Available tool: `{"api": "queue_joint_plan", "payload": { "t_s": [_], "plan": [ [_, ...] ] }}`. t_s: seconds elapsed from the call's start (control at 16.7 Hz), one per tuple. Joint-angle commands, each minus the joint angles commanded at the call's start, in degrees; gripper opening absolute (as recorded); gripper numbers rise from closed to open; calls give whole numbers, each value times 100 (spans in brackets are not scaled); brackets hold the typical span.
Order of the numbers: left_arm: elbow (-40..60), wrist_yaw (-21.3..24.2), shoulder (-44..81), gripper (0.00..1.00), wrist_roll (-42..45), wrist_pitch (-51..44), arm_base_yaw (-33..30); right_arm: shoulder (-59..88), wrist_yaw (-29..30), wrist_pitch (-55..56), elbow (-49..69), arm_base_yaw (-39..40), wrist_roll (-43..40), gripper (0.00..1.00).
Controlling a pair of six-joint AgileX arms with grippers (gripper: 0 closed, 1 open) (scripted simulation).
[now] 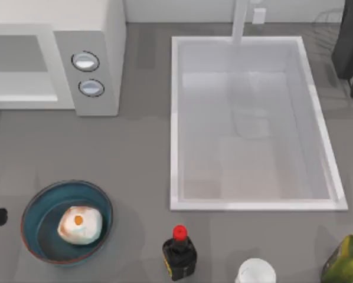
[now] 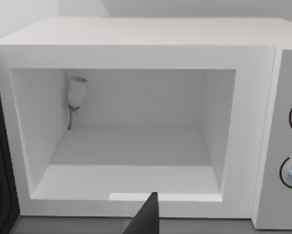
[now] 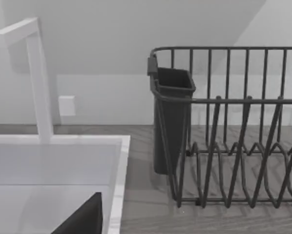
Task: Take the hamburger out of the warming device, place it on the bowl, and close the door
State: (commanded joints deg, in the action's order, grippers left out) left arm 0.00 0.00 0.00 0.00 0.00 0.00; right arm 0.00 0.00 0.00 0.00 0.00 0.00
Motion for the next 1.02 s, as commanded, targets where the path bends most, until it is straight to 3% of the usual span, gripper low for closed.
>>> {"api": "queue_joint_plan", "payload": {
  "t_s": [0.36,1.02],
  "plan": [
    [0,0,0,2,0,0,0,0,0,0,0,0,0,100],
    [9,59,101,0,1,100,58,0,0,0,0,0,0,100]
  ]
}}
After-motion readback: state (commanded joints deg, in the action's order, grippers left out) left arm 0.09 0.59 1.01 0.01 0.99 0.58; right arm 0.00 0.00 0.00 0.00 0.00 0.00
